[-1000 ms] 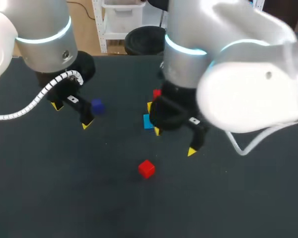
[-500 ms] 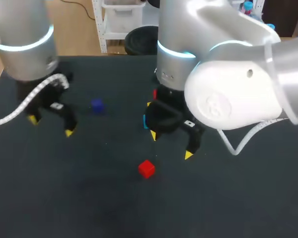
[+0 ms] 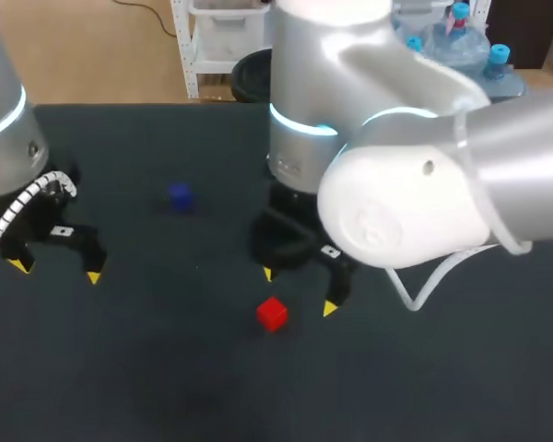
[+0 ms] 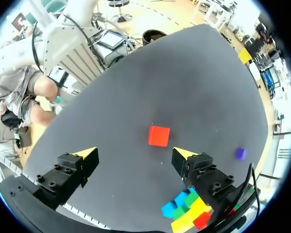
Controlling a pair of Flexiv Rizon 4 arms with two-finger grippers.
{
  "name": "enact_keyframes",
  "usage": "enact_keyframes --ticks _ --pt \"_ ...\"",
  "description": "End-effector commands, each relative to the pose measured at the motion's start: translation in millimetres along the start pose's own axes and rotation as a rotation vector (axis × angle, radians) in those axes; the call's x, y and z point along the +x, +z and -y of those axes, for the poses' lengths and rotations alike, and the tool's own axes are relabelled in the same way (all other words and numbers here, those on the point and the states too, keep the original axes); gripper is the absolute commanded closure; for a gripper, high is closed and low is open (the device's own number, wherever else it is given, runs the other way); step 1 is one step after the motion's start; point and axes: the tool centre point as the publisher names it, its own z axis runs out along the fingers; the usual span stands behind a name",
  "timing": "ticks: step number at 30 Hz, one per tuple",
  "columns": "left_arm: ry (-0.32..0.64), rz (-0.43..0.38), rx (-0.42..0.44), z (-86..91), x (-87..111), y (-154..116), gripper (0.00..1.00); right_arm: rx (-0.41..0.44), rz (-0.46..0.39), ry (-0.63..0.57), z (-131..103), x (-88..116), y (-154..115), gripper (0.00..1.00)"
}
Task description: Place the blue cubes, place green cubes on the blue cubes, place the yellow cubes on the green cubes, then place the red cubes on the yellow cubes, and place purple cube on the red cubes.
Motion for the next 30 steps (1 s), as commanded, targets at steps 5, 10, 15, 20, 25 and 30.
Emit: enact_keyframes --ticks 5,10,15,20,25,30 --pt "0.002 -0.002 0.001 -0.3 -1.7 1 0.0 -0.024 0.013 0.074 9 -8 24 0.0" --pt "0.002 -0.002 0.001 -0.3 -1.7 1 0.0 -0.018 -0.048 0.128 7 -11 33 0.0" --pt "0.002 -0.002 0.001 -0.3 -1.7 1 0.0 -0.01 -0.093 0.155 10 -12 43 0.0" --pt "0.002 -0.002 0.001 -0.3 -1.7 1 0.0 -0.02 -0.089 0.154 12 -13 51 0.0" --pt "0.002 -0.002 0.001 -0.3 -1.7 1 0.0 -0.021 -0.09 0.166 13 -6 53 0.0" --pt "0.002 -0.002 0.001 -0.3 -1.7 1 0.0 -0.016 -0.094 0.167 17 -4 52 0.0"
